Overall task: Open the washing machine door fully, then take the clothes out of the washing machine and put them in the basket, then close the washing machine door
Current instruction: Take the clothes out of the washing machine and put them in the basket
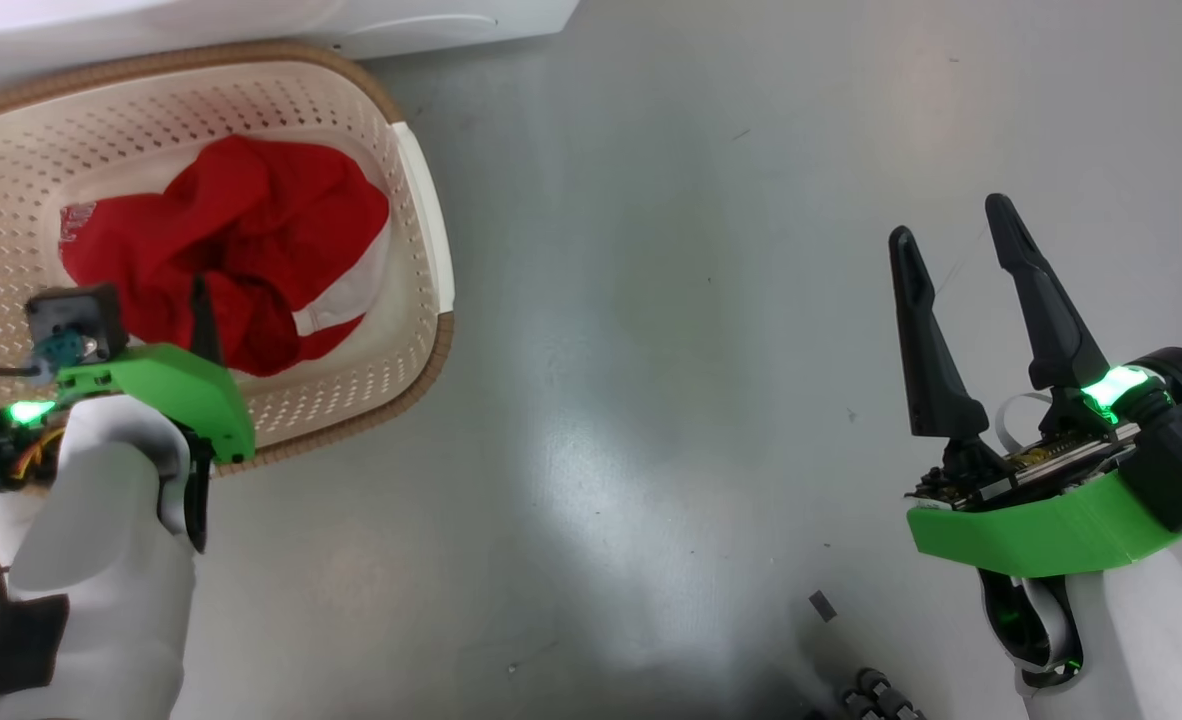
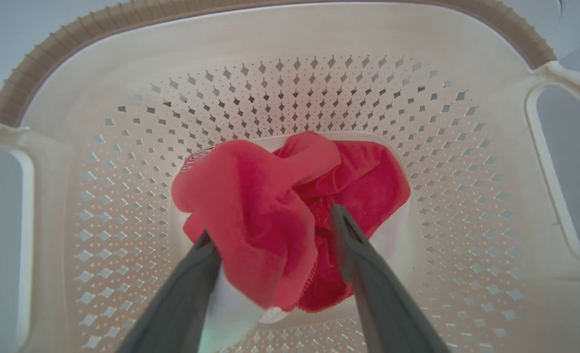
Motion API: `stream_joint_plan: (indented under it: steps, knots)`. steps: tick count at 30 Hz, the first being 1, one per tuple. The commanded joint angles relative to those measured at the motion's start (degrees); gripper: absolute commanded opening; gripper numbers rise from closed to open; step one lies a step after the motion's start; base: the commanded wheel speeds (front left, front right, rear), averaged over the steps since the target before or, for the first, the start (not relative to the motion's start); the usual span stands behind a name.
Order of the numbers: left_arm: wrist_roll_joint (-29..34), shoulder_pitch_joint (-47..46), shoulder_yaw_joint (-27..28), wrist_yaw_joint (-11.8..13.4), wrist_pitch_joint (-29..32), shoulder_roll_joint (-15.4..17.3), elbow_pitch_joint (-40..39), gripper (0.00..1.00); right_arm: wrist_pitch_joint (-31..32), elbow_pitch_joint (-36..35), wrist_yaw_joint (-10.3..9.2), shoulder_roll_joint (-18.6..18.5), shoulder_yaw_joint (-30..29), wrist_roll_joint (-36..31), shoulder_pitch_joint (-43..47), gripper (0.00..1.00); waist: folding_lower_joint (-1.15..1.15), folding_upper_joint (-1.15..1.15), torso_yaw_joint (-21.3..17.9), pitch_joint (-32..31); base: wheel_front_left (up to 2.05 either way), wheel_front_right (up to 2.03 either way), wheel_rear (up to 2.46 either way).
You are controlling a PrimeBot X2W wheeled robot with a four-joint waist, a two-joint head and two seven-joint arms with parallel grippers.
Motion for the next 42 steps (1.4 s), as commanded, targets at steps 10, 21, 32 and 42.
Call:
stream_joint_plan:
  steps: [10,21,32,42]
  knots:
    - [-2.56,1.33,3.38,-1.06,-0.70,1.39,-1.07,1.00,-0.36,-0.37,0.36,0.02,1.61,0.91,-0.32,1.00,0.00,0.00,1.24,-1.84,0.00,0.00,0.00]
    - [-4.08,7.04,6.14,-3.24,-0.70,0.17,-7.95,1.00,-0.36,0.83,0.36,0.02,1.45,0.89,0.71,1.00,0.00,0.00,3.24,-7.39,0.00,0.00,0.00]
    - [-2.23,14.11,7.07,-4.59,-0.70,-1.90,-20.52,1.00,-0.36,2.26,0.36,0.02,1.37,0.60,2.45,1.00,0.00,0.00,5.28,-13.95,0.00,0.00,0.00]
    - [-0.92,24.27,7.60,-5.75,-0.70,-4.20,-36.23,1.00,-0.36,3.33,0.36,0.02,0.24,-0.08,5.02,1.00,0.00,0.00,6.39,-20.51,0.00,0.00,0.00]
